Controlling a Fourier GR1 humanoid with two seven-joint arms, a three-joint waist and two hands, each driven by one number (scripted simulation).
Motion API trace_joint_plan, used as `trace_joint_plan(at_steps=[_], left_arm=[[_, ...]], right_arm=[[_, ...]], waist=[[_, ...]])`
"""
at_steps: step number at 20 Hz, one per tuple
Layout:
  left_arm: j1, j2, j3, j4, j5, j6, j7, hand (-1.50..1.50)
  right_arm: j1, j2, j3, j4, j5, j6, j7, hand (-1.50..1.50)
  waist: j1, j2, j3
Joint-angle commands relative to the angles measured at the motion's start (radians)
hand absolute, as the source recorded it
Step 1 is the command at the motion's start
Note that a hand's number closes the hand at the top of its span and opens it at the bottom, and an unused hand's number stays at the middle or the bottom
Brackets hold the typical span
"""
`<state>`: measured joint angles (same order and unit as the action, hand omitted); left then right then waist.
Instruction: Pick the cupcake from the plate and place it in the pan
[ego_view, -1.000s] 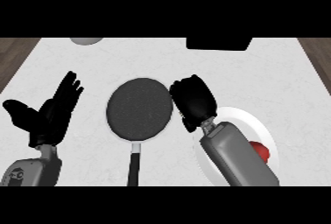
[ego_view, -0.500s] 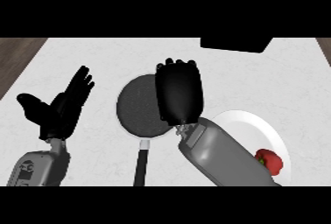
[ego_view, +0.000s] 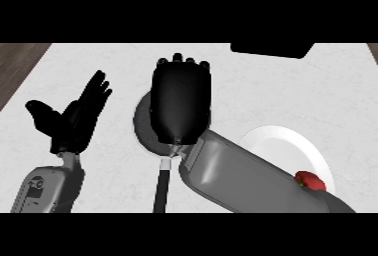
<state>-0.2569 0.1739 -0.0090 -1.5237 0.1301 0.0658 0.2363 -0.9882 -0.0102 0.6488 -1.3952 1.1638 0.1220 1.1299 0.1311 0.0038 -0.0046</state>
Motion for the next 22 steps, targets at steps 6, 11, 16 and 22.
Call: trace_joint_plan(at_steps=[6, 11, 16, 22], left_arm=[[0.005, 0.002, 0.013, -0.002, -0.001, 0.007, 0.007, 0.00], [0.027, 0.018, 0.049, -0.018, 0.018, 0.000, -0.014, 0.00], [0.019, 0.028, 0.052, -0.011, 0.016, -0.011, -0.005, 0.00], [0.009, 0.012, 0.052, 0.008, 0.007, 0.001, -0.030, 0.00]], right_arm=[[-0.070, 0.010, 0.082, 0.153, -0.082, -0.231, 0.240, 1.50], [-0.053, 0.010, 0.089, 0.298, -0.139, -0.390, 0.121, 1.50], [-0.009, 0.010, 0.143, 0.407, -0.226, -0.520, 0.023, 1.50], [0.008, 0.010, 0.079, 0.572, -0.334, -0.605, -0.035, 1.50]], waist=[[-0.051, 0.005, 0.003], [-0.053, 0.010, 0.003], [-0.063, 0.010, 0.004], [-0.055, 0.018, 0.004]])
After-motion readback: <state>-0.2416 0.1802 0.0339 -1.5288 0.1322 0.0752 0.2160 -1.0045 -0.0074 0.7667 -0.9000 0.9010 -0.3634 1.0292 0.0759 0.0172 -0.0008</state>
